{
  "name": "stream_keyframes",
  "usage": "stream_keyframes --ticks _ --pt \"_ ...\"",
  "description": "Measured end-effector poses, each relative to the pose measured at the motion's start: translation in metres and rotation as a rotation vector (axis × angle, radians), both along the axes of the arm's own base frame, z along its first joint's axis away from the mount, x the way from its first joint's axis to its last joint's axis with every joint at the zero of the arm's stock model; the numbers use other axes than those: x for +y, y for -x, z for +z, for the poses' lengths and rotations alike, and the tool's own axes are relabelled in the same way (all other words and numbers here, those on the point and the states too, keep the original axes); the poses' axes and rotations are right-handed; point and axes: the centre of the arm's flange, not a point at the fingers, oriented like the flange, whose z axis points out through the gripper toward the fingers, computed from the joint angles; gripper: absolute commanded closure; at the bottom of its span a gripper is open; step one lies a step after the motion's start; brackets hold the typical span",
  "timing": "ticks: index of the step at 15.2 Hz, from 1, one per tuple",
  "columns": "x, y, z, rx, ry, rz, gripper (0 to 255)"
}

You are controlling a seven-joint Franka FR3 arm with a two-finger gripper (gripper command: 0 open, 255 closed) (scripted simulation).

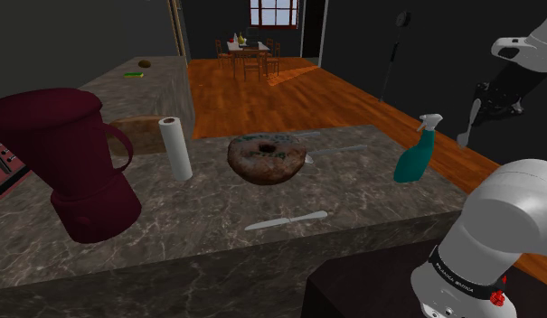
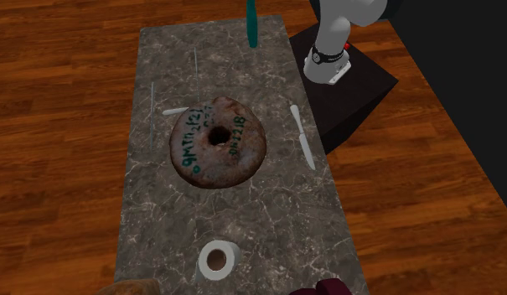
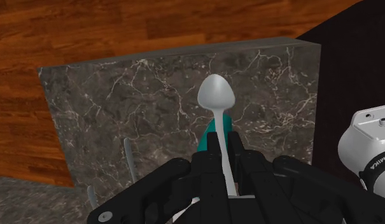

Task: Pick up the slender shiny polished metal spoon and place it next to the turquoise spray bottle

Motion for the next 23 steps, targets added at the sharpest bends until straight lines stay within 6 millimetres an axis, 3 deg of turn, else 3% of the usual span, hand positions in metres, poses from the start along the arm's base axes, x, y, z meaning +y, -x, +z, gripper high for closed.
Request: stream_keyframes --ticks 23 --pt "0.0 0.001 -0.121 0.0 0.0 0.0 255"
